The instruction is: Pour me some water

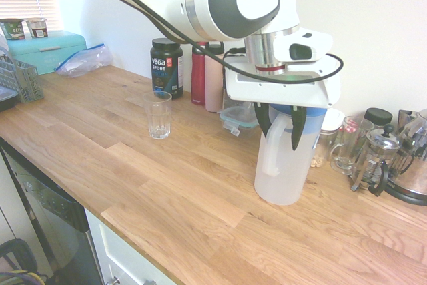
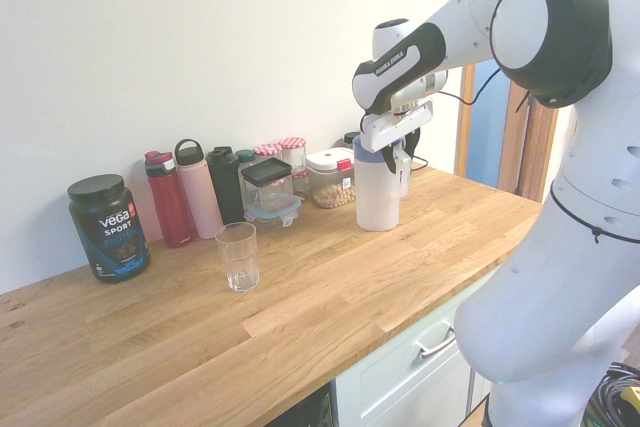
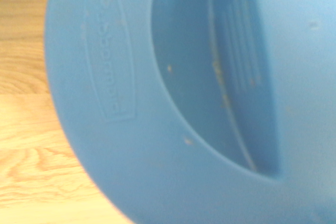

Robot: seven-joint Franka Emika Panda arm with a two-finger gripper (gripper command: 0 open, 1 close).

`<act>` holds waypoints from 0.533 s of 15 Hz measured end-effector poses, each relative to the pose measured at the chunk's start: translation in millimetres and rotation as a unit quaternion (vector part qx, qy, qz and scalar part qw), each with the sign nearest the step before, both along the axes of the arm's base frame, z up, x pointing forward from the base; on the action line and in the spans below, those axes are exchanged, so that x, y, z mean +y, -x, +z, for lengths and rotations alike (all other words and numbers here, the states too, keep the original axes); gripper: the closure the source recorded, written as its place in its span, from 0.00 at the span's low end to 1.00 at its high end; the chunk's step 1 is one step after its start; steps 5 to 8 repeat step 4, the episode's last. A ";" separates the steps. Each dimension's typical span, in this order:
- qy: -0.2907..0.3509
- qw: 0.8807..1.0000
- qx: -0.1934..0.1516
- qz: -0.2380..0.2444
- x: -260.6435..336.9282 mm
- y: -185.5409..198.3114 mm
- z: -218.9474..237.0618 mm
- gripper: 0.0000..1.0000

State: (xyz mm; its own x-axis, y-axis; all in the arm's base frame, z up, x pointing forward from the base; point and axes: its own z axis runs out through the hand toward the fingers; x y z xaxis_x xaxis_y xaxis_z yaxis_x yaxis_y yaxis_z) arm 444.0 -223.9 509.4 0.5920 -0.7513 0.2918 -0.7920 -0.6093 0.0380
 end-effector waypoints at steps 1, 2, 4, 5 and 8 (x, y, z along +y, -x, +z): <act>-0.009 1.000 -0.001 -0.005 1.9 3.9 5.8 0.00; -0.023 1.000 -0.002 -0.009 5.2 8.1 11.2 0.00; -0.053 0.999 -0.003 -0.006 15.8 15.6 21.4 0.00; -0.053 0.999 -0.003 -0.006 15.8 15.6 21.4 0.00; -0.053 0.999 -0.003 -0.006 15.8 15.6 21.4 0.00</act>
